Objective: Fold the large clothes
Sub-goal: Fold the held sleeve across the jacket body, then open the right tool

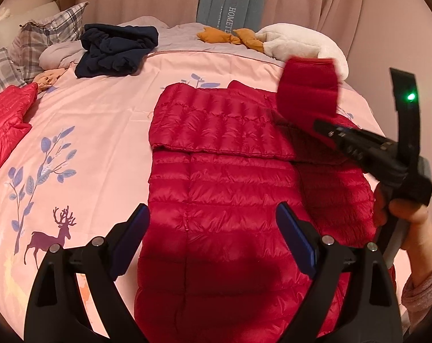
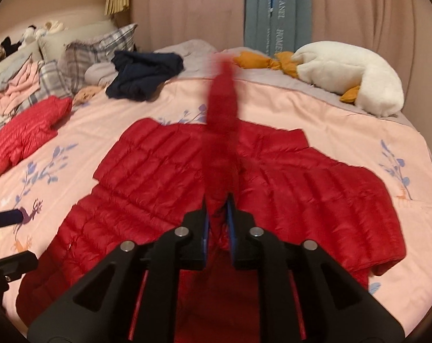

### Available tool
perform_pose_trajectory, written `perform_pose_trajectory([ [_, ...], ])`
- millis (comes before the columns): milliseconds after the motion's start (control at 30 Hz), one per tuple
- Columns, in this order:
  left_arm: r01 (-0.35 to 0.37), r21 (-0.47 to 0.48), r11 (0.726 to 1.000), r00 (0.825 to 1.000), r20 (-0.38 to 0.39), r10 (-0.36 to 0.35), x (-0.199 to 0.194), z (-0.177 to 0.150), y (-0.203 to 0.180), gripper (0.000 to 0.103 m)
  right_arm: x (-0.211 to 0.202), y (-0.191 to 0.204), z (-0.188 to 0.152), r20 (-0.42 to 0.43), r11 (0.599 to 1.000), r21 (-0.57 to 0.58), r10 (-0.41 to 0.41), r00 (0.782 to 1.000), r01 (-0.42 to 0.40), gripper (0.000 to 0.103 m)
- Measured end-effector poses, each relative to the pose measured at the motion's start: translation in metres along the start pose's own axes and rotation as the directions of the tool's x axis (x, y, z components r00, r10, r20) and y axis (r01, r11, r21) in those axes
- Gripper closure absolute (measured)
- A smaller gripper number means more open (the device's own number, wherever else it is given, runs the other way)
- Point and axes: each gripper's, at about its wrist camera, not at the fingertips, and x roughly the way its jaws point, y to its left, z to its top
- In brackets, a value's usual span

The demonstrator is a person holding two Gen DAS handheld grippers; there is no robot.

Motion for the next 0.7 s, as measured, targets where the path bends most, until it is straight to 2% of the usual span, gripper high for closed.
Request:
perform_pose_trajectory([
  [33,0.002,-0.002,1.000,1.000,-0.002,-0.002,0.001,0.000,0.000,0.013,0.002,0.002,-0.001,-0.010,1.000,-0.005,0.007,1.000,-0.007,0.088],
  [67,0.005,-0.007,1.000,1.000,-0.006,-0.005,0.002,0.001,0.001,0.013,0.004,0.004,-0.003,-0.019,1.000,-0.007,0.018,1.000,-0.018,0.083],
  [133,0.014,-0.021,1.000,1.000,-0.014,-0.014,0.006,0.001,0.004,0.013,0.010,0.010,-0.005,-0.045,0.999,-0.014,0.040,0.998,-0.041,0.069],
  [167,0.020,-0.028,0.999,1.000,-0.018,-0.020,0.007,0.001,0.006,0.013,0.012,0.011,-0.006,-0.065,0.999,-0.018,0.048,0.997,-0.049,0.058],
  [233,0.077,-0.075,0.994,0.996,-0.040,-0.080,0.015,0.001,0.015,0.013,0.015,0.015,-0.013,-0.111,0.996,-0.039,0.074,0.991,-0.078,0.052],
  [300,0.130,-0.139,0.982,0.988,-0.067,-0.140,0.024,0.000,0.025,0.013,0.008,0.016,-0.020,-0.117,0.993,-0.057,0.092,0.989,-0.099,0.041],
  [367,0.177,-0.203,0.963,0.976,-0.088,-0.198,0.035,-0.001,0.035,0.013,-0.009,0.010,-0.029,-0.102,0.989,-0.040,0.141,0.985,-0.145,0.038],
  [467,0.277,-0.337,0.900,0.940,-0.097,-0.326,0.054,0.000,0.051,0.013,-0.035,-0.006,-0.040,-0.069,0.985,0.006,0.175,0.982,-0.175,0.037],
  [600,0.346,-0.416,0.841,0.907,-0.081,-0.413,0.074,0.009,0.048,0.013,-0.063,-0.031,-0.055,-0.028,0.978,0.078,0.195,0.980,-0.192,0.037],
  [700,0.403,-0.464,0.789,0.870,-0.073,-0.487,0.094,0.021,0.038,0.013,-0.077,-0.047,-0.067,0.000,0.970,0.133,0.205,0.979,-0.204,0.037],
])
